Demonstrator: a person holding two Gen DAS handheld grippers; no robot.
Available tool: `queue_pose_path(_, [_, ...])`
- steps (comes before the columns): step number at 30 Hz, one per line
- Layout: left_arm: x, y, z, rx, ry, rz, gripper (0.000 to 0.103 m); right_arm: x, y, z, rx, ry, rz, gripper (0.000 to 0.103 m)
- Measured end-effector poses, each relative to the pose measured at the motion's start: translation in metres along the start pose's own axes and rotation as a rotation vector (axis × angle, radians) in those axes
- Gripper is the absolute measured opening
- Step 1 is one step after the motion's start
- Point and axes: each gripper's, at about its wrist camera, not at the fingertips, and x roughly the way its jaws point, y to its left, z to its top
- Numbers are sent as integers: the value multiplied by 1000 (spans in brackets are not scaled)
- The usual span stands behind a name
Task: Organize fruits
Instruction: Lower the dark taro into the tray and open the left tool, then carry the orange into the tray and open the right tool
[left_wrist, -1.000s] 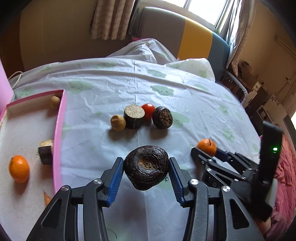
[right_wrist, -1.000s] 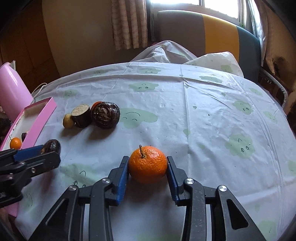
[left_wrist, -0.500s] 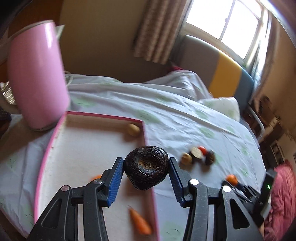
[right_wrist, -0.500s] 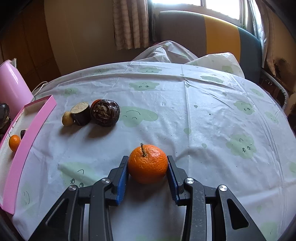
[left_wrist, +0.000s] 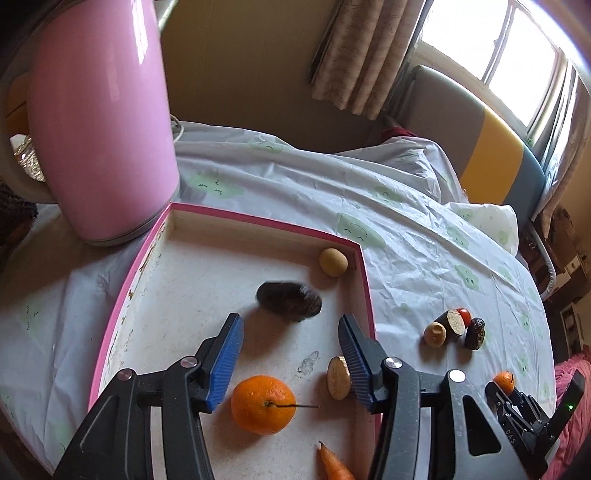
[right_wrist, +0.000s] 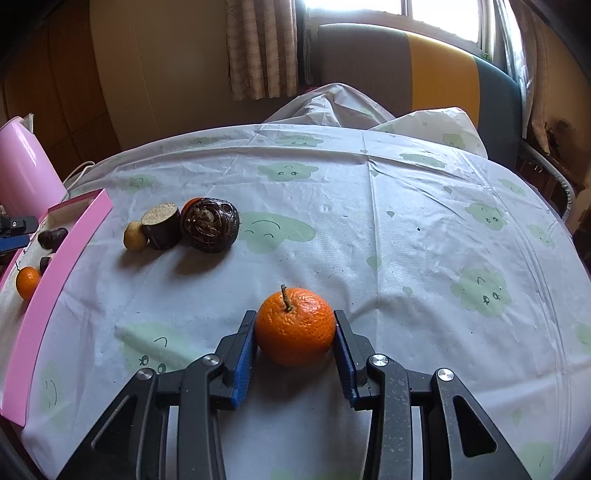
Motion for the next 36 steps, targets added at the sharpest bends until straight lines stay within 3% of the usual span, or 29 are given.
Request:
queue_pose_path(12, [-47,-12,-34,85,-73,32,54,0,0,0,-4,0,-3,40])
queue_pose_path(22, [-63,-13,-54,107,-67,15,54,-5,7,1,-22,18,-27,39])
queue_pose_path(36, [-61,3,-64,69,-45,5,54,-20,61,-4,-54,59,151,39])
